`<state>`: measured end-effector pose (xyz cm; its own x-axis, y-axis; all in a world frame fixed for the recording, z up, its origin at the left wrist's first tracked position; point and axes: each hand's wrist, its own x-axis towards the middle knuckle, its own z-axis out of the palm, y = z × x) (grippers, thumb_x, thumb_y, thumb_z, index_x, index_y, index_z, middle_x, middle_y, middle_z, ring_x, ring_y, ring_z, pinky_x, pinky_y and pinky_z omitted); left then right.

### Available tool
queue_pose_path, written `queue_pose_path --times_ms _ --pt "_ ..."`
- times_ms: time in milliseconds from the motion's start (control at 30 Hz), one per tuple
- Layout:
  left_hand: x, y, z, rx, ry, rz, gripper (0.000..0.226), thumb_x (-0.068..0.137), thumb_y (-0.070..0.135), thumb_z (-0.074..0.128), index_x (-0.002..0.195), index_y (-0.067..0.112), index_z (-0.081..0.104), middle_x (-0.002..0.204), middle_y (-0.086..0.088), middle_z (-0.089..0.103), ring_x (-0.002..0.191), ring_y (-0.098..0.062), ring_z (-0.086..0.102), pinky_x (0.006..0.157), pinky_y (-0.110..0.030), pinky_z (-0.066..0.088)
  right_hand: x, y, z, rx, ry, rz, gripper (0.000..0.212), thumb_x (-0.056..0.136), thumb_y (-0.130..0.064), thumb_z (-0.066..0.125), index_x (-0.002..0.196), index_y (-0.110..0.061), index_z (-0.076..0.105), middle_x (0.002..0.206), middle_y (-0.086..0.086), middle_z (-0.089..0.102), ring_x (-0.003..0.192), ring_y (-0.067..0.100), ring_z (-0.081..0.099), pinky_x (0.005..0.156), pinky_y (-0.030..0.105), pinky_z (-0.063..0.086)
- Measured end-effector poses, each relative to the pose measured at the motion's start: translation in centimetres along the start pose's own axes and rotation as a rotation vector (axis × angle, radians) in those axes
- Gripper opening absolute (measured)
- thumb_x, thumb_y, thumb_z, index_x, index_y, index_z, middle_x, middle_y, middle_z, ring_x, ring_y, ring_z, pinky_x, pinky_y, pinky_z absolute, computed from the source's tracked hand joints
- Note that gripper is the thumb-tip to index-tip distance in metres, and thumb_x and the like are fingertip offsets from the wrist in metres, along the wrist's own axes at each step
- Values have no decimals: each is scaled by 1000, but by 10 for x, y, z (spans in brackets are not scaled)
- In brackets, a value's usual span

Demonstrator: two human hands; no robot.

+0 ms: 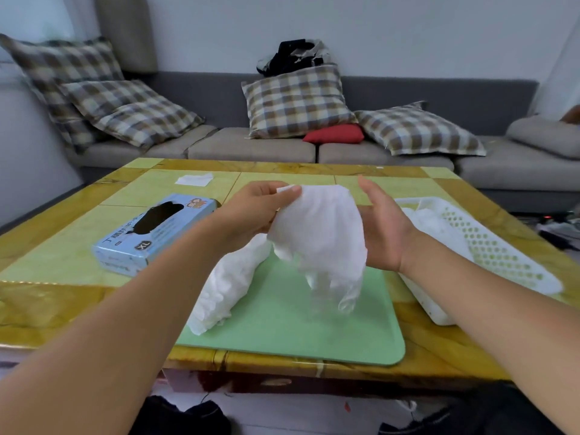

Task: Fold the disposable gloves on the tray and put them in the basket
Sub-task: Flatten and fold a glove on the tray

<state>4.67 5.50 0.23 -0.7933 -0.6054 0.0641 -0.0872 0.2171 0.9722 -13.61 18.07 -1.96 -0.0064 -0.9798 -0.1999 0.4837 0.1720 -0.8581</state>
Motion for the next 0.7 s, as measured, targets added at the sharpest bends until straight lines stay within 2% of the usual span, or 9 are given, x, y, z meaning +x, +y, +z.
queue_pose_path --times_ms 67,100,167,267,333,433,533,600,700 --pt "5 1 6 32 36 6 18 99 30 62 91 18 73 76 5 69 64 -11 62 54 -21 50 -10 -2 -1 -84 -114 -17 95 86 -81 30 141 -10 59 144 13 58 134 31 55 112 49 40" --pt "6 2 8 31 40 10 14 98 28 64 93 18 73 76 4 69 64 -12 61 53 -20 50 -14 -2 1 -142 -121 -48 87 87 -73 40 146 -10 53 146 13 56 136 31 53 112 49 42" --pt "7 7 10 7 30 -17 11 96 25 67 99 16 72 81 1 68 68 -16 59 55 -21 51 -17 -1 1 -243 -13 -108 64 85 -42 69 136 -5 60 136 17 63 121 30 64 101 44 54" --pt "3 18 9 -63 -15 -27 17 90 18 73 106 18 69 84 0 70 68 -13 64 56 -20 53 -17 0 0 -327 169 -155 35 89 -13 70 120 4 68 120 20 71 102 30 72 88 39 61" --pt "2 24 5 -95 -79 -37 38 81 18 77 117 20 65 83 1 72 67 -9 68 55 -19 52 -20 0 4 -307 131 -138 36 93 -14 65 124 5 66 120 20 71 101 29 71 87 37 61" --pt "1 24 -4 -53 -237 -154 57 72 27 78 126 18 63 99 -4 76 82 -16 72 64 -24 57 -23 -3 9 -218 52 -122 36 93 -16 62 125 -1 65 116 16 72 100 27 72 88 37 61" --pt "5 12 -4 -62 -314 -328 49 72 31 75 114 8 71 108 -7 75 92 -21 72 74 -29 60 -18 -3 6 -156 47 -63 39 95 -19 59 128 0 64 124 17 70 108 28 70 95 38 58" --pt "11 2 -3 -81 -257 -395 44 74 24 75 114 7 72 109 -6 76 91 -19 73 79 -30 62 -9 2 -4 -130 78 16 45 97 -27 60 133 0 62 126 16 69 113 27 67 100 39 55" --pt "20 -16 3 -25 -156 -460 35 84 8 75 118 10 69 105 -5 77 86 -16 74 76 -27 62 6 12 -21 -174 186 96 39 101 -28 59 129 -3 66 119 14 72 103 25 71 94 37 58"
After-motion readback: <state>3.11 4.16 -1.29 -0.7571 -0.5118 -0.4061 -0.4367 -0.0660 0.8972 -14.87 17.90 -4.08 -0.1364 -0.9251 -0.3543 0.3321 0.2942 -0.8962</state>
